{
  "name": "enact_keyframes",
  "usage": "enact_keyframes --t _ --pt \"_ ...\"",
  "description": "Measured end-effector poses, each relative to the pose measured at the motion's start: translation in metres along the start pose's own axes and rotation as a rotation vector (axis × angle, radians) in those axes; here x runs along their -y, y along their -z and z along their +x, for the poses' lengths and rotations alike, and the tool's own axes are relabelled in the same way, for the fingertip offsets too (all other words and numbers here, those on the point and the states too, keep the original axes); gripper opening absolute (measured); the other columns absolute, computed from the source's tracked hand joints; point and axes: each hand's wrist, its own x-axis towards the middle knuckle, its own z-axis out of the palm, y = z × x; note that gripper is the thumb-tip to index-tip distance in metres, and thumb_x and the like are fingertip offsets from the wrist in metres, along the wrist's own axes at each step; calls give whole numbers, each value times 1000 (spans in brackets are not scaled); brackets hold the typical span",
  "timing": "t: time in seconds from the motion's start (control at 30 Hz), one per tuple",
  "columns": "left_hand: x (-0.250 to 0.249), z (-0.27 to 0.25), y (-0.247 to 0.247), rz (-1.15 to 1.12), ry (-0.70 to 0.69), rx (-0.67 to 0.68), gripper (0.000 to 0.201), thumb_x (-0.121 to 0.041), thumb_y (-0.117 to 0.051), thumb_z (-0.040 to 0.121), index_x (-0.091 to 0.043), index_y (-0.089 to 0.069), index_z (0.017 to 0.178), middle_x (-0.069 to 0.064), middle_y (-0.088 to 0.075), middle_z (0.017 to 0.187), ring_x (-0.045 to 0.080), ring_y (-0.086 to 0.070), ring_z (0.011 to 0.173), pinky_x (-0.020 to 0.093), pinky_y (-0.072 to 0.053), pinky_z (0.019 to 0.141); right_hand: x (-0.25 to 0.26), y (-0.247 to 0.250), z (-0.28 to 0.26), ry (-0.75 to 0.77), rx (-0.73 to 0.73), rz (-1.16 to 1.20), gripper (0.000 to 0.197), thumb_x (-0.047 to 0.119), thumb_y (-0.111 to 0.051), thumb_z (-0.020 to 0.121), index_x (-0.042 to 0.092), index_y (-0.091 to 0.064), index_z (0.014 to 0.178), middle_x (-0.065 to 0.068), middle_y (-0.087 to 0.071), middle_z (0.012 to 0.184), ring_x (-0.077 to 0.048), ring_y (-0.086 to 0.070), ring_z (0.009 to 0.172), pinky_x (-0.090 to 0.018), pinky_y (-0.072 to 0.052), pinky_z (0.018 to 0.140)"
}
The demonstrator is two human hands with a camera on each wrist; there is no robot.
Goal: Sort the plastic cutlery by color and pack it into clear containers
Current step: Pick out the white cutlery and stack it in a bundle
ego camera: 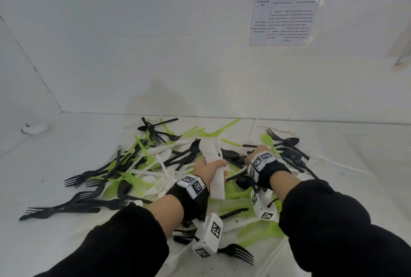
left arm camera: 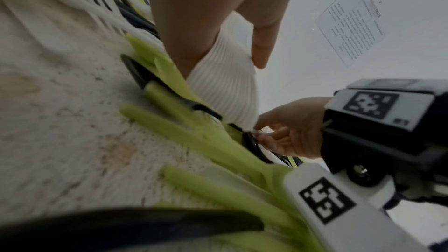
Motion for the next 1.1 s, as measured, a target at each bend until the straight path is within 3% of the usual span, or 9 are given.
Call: enact_keyframes --t 0.1,0.23,0.3,0.4,0.7,0.8,0.9,1.0,1.1 --pt "2 -2 5 -22 -4 0 15 3 -65 80 -3 -56 92 14 -56 70 15 -58 39 24 -48 42 -10 12 4 -35 -11 127 42 17 -61 87 2 -53 126 -16 -56 125 -30 -55 115 -14 -35 45" --pt "3 -6 8 -41 -19 6 12 2 -63 84 -6 -56 89 13 -57 72 13 -60 39 24 -49 40 -10 31 2 -30 -104 416 23 15 -61 84 -2 -61 100 -12 -65 84 -26 -63 79 -32 -54 75" --pt "4 -5 8 -51 -29 17 11 0 -64 84 -6 -56 89 12 -58 74 14 -61 41 24 -50 41 -4 33 -3 36 -132 564 16 14 -65 83 11 -54 95 -12 -65 79 -26 -64 69 -37 -57 71" --pt "4 -7 6 -59 -40 53 10 -2 -62 86 -8 -55 86 11 -59 76 16 -62 47 25 -51 43 8 26 -24 151 48 683 16 9 -69 81 9 -56 90 -11 -63 77 -28 -62 69 -45 -56 80" --pt "2 -11 3 -140 10 20 27 -9 -46 95 -1 -53 120 22 -61 109 29 -61 84 37 -50 72 18 -19 -48 290 244 765 15 8 -72 79 11 -58 80 -6 -60 71 -17 -57 59 -27 -53 61" --pt "2 -12 11 -151 64 46 53 -29 -65 80 -2 -54 125 19 -62 121 34 -62 101 39 -54 77 21 -20 -50 337 275 743 16 4 -71 79 13 -58 80 -3 -58 71 -18 -60 63 -31 -56 68" --pt "4 -10 21 -144 77 62 50 -35 -68 80 -8 -59 122 17 -63 121 33 -62 97 36 -56 63 31 -19 -54 379 351 825 15 -2 -67 81 9 -58 80 -6 -60 74 -17 -65 62 -31 -58 67" --pt "2 -11 36 -137 13 -33 47 -26 -69 82 2 -59 118 24 -64 112 36 -62 92 48 -54 80 43 -24 -55 440 316 663 14 4 -68 81 12 -58 77 -4 -62 74 -18 -65 65 -30 -59 69" --pt "-2 -16 55 -160 -30 -68 22 -16 -63 88 3 -62 101 22 -65 90 32 -63 72 44 -56 68 61 -34 -57 456 333 588 15 7 -70 81 14 -57 79 -4 -63 77 -21 -65 70 -38 -58 78"
